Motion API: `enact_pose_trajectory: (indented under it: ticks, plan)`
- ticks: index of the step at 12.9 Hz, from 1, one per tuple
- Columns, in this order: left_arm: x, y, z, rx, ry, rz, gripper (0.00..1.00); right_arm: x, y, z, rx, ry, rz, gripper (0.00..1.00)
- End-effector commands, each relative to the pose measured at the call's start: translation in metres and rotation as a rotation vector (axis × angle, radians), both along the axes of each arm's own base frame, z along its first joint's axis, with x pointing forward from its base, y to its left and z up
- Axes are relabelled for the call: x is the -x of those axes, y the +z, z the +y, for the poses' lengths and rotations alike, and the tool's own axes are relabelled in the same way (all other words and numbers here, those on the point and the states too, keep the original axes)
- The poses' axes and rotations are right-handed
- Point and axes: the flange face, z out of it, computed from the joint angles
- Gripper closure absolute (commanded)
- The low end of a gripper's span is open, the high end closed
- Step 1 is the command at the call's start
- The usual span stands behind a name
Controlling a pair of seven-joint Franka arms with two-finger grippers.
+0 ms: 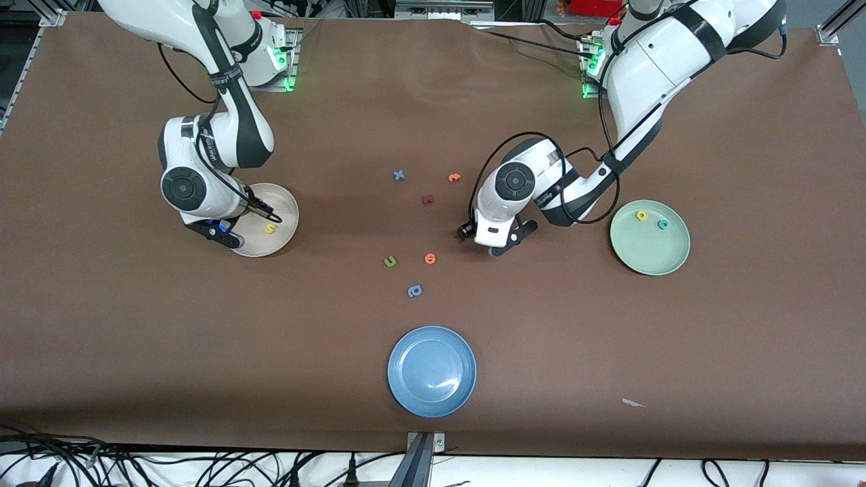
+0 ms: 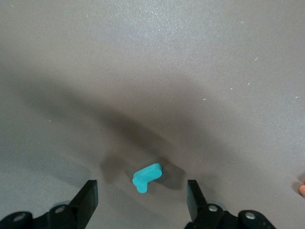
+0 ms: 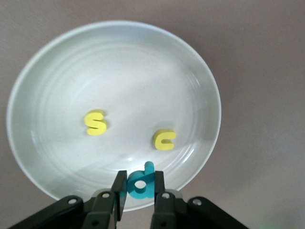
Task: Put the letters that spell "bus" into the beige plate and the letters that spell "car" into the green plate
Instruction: 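Release the d into the white plate while the left gripper grasps the l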
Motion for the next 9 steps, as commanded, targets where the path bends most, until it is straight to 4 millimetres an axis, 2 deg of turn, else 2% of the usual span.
enact_pose_trajectory:
  ticks: [1,4,6,7,8,9]
  plan:
    - [-0.005,-0.001,-0.004,-0.001,0.016,0.000,0.33,0.004,-0.007,0.005,-0.039,-0.016,0.002,0.79]
    - [-0.009,-0.003,-0.002,-0.002,0.022,-0.002,0.41,0.006,-0.032,0.014,-0.028,0.004,-0.008,0.79]
    - [-0.010,-0.005,-0.001,-0.003,0.021,-0.002,0.47,0.006,-0.034,0.014,-0.030,0.006,-0.007,0.78]
    - [-0.009,-0.005,-0.002,-0.003,0.020,0.000,0.51,0.005,-0.035,0.014,-0.027,-0.004,-0.006,0.66]
    - [-0.009,-0.005,-0.002,-0.003,0.020,0.000,0.54,0.004,-0.034,0.015,-0.026,-0.006,0.000,0.16]
    - [-0.010,-0.005,-0.001,-0.004,0.020,-0.003,0.56,0.005,-0.031,0.015,-0.028,-0.007,0.010,0.00]
